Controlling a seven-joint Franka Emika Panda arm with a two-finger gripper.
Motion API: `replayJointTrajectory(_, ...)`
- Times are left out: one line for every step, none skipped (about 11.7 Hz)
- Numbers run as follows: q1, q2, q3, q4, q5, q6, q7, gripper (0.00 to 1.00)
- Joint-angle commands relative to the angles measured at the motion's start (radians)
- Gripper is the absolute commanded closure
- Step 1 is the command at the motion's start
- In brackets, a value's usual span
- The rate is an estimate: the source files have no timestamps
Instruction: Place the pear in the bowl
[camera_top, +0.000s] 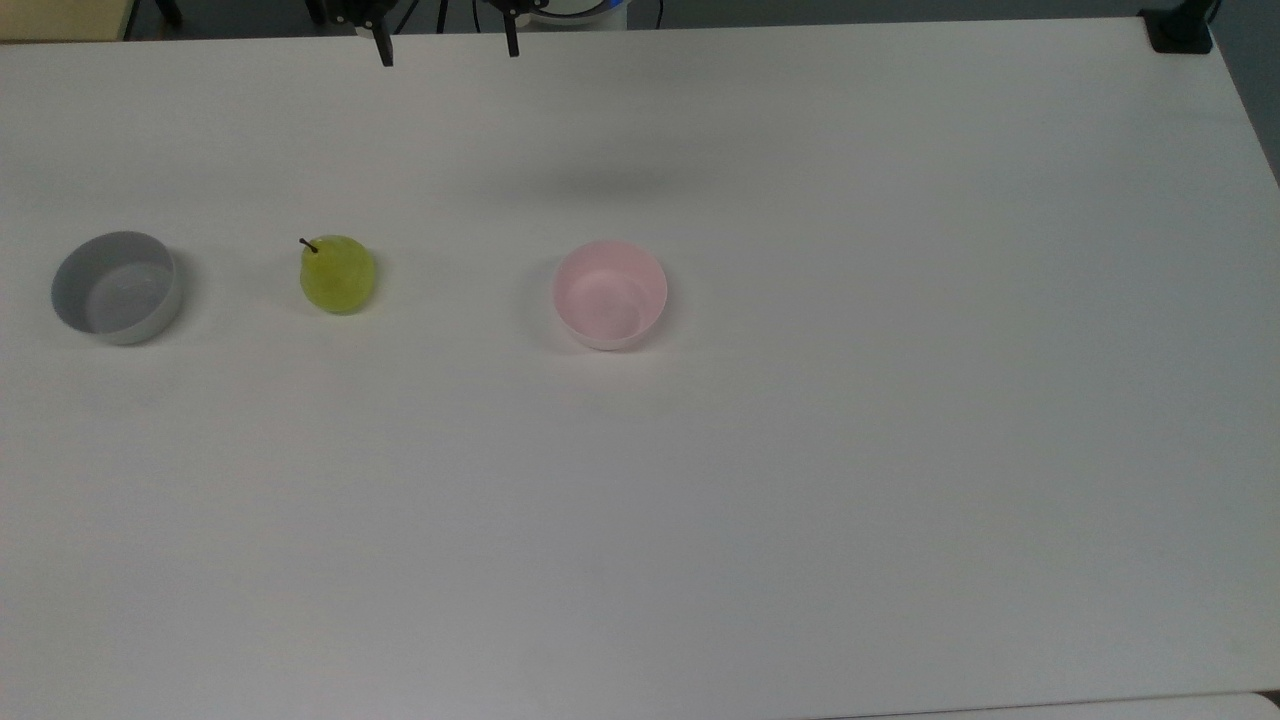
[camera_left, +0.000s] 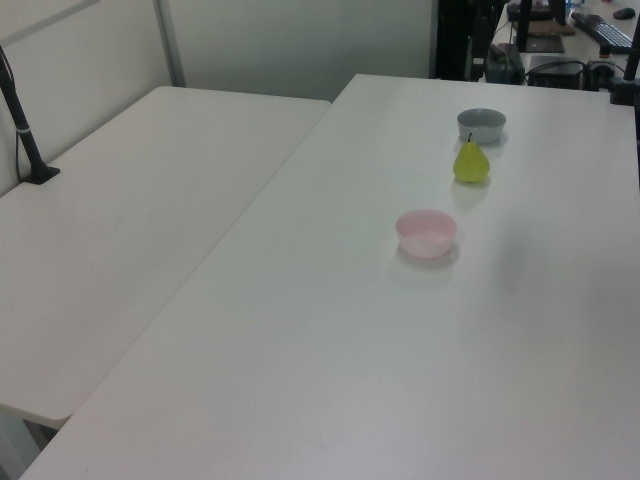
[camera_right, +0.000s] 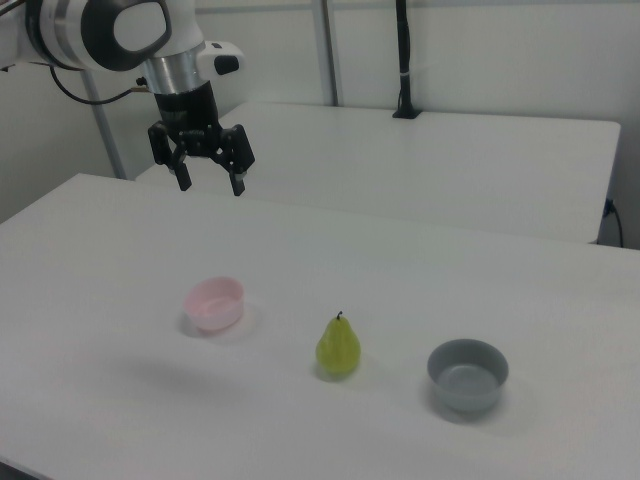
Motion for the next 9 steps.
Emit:
replayJointTrajectory(0.019, -0.022, -0.016, -0.023, 0.014, 0.016, 0.025, 0.00)
replayJointTrajectory(0.019, -0.022, -0.016, -0.023, 0.014, 0.016, 0.025, 0.00)
replayJointTrajectory(0.019, -0.022, -0.016, -0.023, 0.014, 0.016, 0.023, 0.00)
replayJointTrajectory(0.019, -0.022, -0.016, -0.023, 0.014, 0.016, 0.025, 0.00)
replayJointTrajectory(0.019, -0.022, -0.016, -0.023, 0.014, 0.016, 0.025, 0.00)
replayJointTrajectory(0.019, -0.022, -0.016, -0.023, 0.014, 0.017, 0.025, 0.00)
replayJointTrajectory(0.019, -0.022, -0.016, -0.023, 0.014, 0.016, 0.025, 0.00)
replayJointTrajectory(0.018, -0.022, -0.018, -0.020, 0.014, 0.016, 0.022, 0.00)
replayJointTrajectory(0.012, -0.023, -0.019, -0.018, 0.014, 0.016, 0.017, 0.00)
